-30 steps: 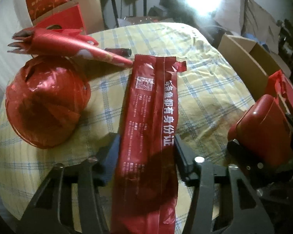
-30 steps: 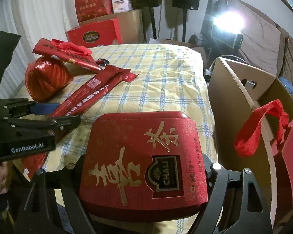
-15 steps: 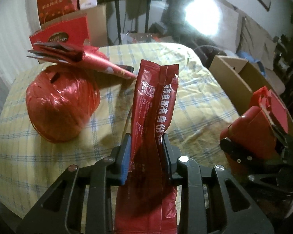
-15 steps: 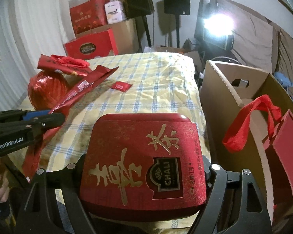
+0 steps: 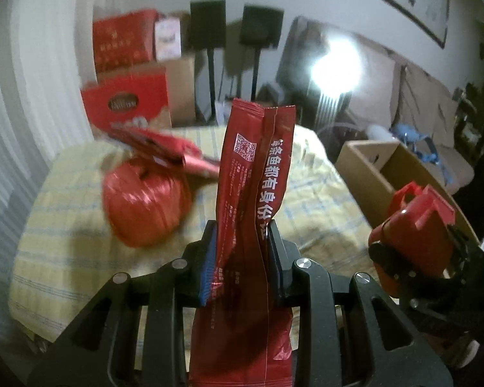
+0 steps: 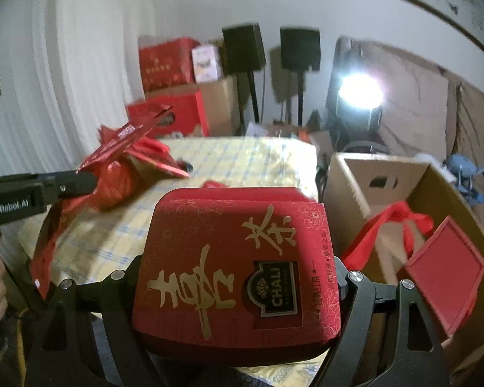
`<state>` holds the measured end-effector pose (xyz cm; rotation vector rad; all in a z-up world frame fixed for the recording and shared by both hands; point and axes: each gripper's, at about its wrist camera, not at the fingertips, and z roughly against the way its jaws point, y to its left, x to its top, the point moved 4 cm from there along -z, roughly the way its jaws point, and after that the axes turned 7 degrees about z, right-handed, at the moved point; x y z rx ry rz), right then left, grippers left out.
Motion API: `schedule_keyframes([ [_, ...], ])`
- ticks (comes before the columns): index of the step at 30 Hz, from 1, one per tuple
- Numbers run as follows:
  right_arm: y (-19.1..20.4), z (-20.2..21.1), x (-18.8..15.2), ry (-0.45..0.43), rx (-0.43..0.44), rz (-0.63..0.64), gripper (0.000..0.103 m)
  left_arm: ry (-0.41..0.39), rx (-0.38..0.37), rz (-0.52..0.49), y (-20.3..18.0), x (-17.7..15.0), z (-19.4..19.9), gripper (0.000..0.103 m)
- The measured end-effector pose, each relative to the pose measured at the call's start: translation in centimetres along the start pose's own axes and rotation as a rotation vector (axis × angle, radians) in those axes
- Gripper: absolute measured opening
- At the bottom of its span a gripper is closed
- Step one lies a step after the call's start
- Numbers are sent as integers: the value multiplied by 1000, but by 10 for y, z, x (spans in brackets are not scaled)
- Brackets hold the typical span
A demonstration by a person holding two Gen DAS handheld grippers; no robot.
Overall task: Organize objects
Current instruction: 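Close the left gripper on the red packet's end and lift it while the right gripper holds the tin, then carry the red packet in the left gripper while the right gripper carries the CHALI tin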
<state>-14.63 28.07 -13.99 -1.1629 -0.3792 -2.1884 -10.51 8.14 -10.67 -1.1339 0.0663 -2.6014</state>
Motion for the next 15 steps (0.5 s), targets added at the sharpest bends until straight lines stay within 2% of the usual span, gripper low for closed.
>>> schedule_keyframes([
  [3, 2, 20, 5, -66, -37, 10, 82, -51, 10, 13, 2, 4, 17, 27],
  [8, 10, 45, 20, -136, -41, 32, 82, -133, -7, 136, 8, 11, 33, 27],
  [15, 4, 85, 40, -225, -73, 28, 82, -253, 9, 124, -1, 28, 73, 27],
])
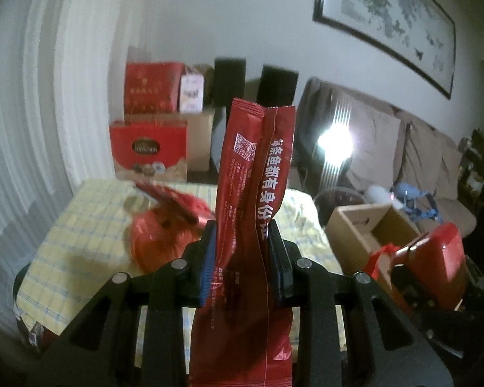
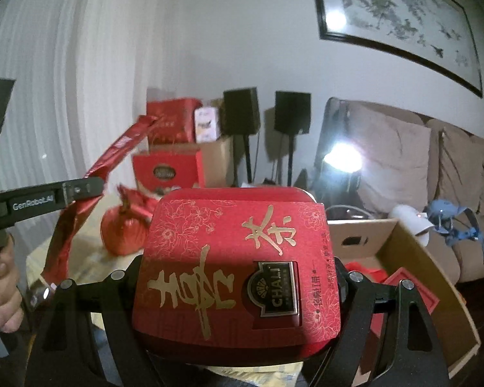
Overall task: Organize objects
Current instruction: 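Carry the red packet in the left gripper while the right gripper carries the CHALI tin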
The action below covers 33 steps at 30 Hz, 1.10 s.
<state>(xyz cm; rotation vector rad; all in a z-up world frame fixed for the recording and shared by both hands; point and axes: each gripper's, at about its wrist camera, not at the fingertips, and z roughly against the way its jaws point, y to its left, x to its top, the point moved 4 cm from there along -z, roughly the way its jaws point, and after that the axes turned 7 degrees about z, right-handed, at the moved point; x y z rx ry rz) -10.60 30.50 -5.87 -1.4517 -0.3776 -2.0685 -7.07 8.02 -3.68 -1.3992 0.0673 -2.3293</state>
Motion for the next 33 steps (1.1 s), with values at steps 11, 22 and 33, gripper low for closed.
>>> schedule_keyframes([
  [11, -10, 58, 40, -135, -11, -5, 83, -216, 23, 15, 4, 41, 74, 27],
  [22, 9, 93, 56, -201, 46, 38, 83, -297, 79, -12, 3, 58, 118, 27],
  [33, 3, 98, 60, -212, 49, 65, 83, -281, 104, 11, 12, 61, 101, 27],
])
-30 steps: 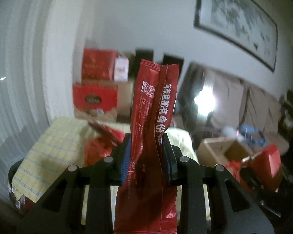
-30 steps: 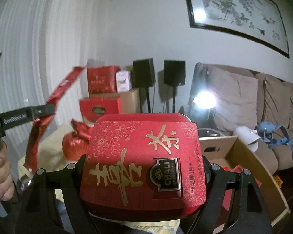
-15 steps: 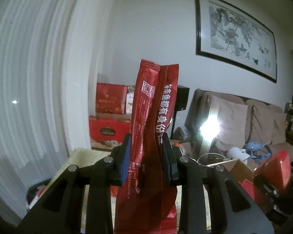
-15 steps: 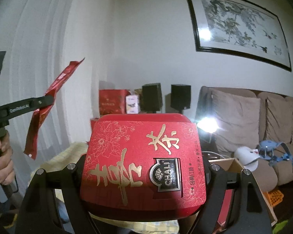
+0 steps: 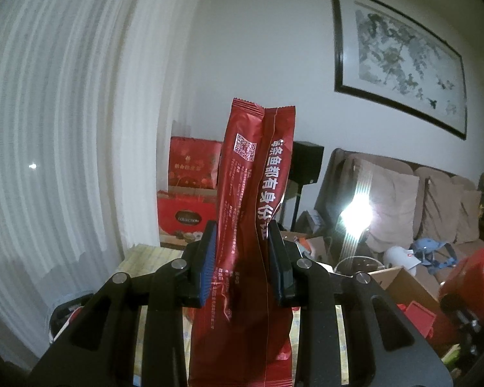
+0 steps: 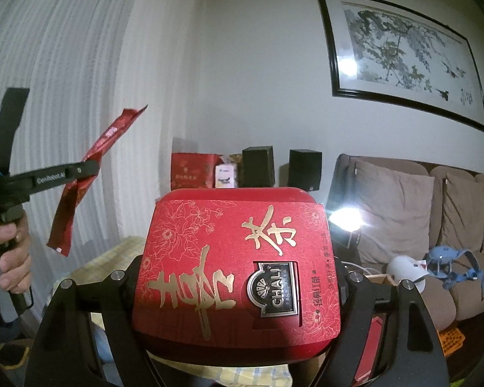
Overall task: Organize objects
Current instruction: 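Carry the red packet in the left gripper while the right gripper carries the CHALI tin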
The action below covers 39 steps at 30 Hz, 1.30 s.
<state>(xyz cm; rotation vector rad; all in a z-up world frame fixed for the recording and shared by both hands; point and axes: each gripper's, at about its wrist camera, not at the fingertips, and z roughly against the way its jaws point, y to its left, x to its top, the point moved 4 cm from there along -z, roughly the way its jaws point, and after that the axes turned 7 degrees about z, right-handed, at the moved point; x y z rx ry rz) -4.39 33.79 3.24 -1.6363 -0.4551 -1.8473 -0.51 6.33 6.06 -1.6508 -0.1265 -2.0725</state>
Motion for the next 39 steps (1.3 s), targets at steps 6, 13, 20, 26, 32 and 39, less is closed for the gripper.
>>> schedule_keyframes([
  [6, -17, -2, 2, -4, -27, 9, 83, 16, 10, -15, -11, -14, -22, 27],
  [13, -45, -8, -2, 28, -74, -35, 83, 26, 18, -41, -29, -28, -47, 27],
  [20, -65, -12, -11, 52, -101, -68, 83, 43, 16, -59, -38, -42, -62, 27],
  [26, -76, -15, -17, 70, -124, -76, 83, 51, 19, -77, -39, -41, -70, 27],
  [32, -74, -24, -24, 102, -117, -75, 83, 56, 30, -71, -37, -43, -75, 28],
  [39, -72, -25, -24, 107, -113, -62, 83, 79, 25, -79, -42, -51, -82, 28],
])
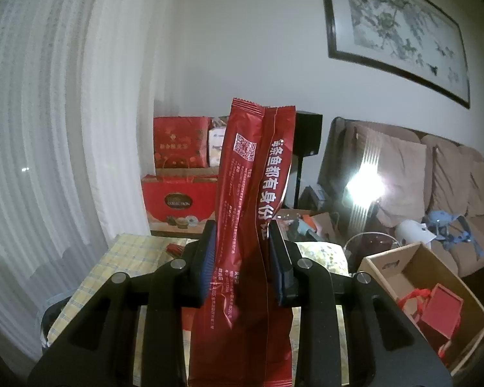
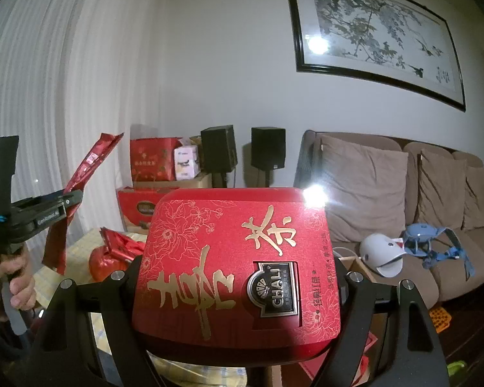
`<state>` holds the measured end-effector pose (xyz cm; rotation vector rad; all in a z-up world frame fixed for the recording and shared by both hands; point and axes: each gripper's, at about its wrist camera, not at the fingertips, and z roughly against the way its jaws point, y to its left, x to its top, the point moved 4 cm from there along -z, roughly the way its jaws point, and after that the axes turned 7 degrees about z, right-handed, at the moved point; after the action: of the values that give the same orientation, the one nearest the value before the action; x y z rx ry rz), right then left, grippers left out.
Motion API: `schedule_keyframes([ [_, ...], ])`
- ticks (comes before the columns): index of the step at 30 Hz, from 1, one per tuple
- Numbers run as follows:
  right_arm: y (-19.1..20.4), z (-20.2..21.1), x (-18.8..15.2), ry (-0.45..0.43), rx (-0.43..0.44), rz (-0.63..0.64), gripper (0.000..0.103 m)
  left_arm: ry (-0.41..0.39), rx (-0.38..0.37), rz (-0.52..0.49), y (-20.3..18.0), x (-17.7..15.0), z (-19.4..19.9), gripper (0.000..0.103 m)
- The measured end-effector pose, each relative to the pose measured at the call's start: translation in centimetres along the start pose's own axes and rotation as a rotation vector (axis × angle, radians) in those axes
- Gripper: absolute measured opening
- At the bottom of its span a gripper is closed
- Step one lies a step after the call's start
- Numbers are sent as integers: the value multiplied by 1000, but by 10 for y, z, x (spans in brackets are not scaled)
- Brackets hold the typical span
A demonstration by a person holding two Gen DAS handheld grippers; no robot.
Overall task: Organize objects
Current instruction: 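Carry the red packet in the left gripper while the right gripper carries the CHALI tin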
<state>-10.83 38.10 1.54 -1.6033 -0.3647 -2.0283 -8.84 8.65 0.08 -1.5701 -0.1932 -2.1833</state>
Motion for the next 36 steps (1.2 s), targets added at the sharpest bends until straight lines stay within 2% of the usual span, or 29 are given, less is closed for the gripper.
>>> schedule_keyframes([
  [18, -16, -3, -2, 14, -24, -25, 83, 60, -57, -9, -24, -4, -11, 28],
  [28, -25, -6, -5, 26, -30, -41, 83, 61, -56, -26, -36, -3, -16, 28],
  [36, -26, -7, -6, 29, -34, -49, 83, 56, -86, -28, -50, -1, -15, 28],
])
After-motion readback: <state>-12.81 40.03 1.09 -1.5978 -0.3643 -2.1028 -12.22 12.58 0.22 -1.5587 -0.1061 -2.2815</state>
